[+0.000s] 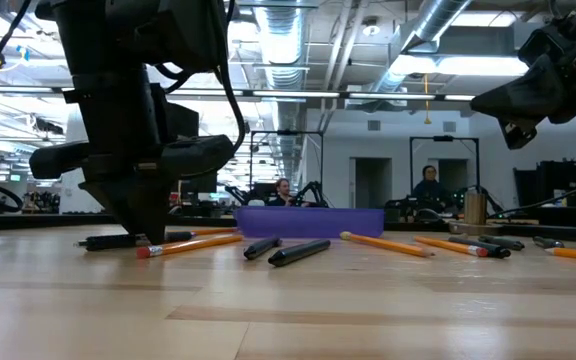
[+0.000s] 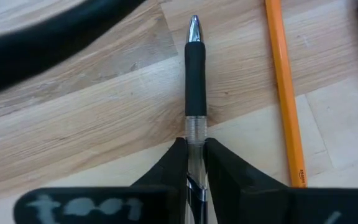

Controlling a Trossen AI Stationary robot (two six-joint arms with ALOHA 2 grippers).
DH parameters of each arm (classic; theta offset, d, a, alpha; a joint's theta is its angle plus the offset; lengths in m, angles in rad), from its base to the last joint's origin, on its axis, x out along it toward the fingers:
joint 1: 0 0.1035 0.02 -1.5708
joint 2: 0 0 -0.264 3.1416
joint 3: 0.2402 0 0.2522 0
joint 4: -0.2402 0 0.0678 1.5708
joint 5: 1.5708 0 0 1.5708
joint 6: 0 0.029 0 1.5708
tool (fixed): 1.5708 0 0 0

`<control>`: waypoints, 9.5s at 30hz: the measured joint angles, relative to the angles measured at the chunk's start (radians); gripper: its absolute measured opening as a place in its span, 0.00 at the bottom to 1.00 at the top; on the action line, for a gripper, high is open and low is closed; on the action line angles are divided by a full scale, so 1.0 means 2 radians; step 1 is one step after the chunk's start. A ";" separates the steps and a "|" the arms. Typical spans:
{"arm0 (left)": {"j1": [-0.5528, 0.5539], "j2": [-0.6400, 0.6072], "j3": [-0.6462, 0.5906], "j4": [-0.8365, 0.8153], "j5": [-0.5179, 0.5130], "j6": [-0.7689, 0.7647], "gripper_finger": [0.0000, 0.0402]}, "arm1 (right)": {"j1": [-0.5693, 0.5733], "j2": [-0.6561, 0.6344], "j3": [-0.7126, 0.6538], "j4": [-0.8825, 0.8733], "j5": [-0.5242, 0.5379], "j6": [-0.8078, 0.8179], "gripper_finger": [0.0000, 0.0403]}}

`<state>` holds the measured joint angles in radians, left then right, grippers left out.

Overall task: Pick & place school supplies into a supply box
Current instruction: Put the black pen into the purple supply box, then put the yellow pencil into the purple supply box

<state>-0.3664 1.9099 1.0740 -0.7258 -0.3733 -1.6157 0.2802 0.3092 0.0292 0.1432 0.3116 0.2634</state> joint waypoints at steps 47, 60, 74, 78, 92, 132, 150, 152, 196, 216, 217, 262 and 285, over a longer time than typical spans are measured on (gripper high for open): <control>0.148 0.003 0.258 -0.198 -0.092 0.428 0.09 | 0.000 0.000 0.000 0.000 0.000 0.000 0.00; 0.250 0.003 0.258 -0.001 0.026 0.723 0.09 | 0.000 0.000 0.000 0.000 0.000 -0.005 0.00; 0.282 0.032 0.244 0.087 0.090 0.894 0.09 | 0.000 0.000 0.000 -0.008 0.000 -0.005 0.00; 0.283 0.063 0.244 0.087 0.094 0.895 0.09 | 0.000 -0.001 0.000 -0.017 0.000 -0.005 0.00; 0.283 0.086 0.243 0.070 0.107 0.864 0.13 | 0.000 -0.001 0.000 -0.030 0.001 -0.005 0.00; 0.263 0.082 0.394 -0.316 0.036 0.605 0.26 | 0.000 -0.001 0.000 -0.031 0.000 -0.005 0.00; 0.283 0.048 0.392 -0.421 0.064 0.564 0.26 | 0.000 -0.001 0.000 -0.047 -0.038 -0.005 0.00; 0.275 0.024 0.392 -0.424 0.067 0.554 0.26 | 0.000 -0.001 0.000 -0.049 -0.038 -0.005 0.00; 0.330 -0.089 -0.013 0.062 0.111 0.494 0.26 | 0.000 -0.001 0.000 -0.057 -0.028 0.000 0.00; 0.325 -0.027 -0.009 0.060 0.098 0.489 0.26 | 0.000 -0.001 0.000 -0.056 -0.028 0.000 0.00; 0.324 -0.020 -0.008 0.059 0.098 0.489 0.26 | 0.000 -0.001 0.000 -0.056 -0.028 0.000 0.00; 0.330 -0.008 0.089 -0.165 -0.013 0.403 0.03 | 0.000 -0.001 0.000 -0.056 -0.028 0.001 0.00; 0.270 -0.009 0.327 -0.192 -0.074 0.546 0.04 | 0.000 -0.001 0.000 -0.053 -0.029 0.000 0.00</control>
<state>0.1734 1.8915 1.7281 -1.1088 -0.5208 -0.5231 0.2802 0.3073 0.0296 0.0372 0.2544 0.2642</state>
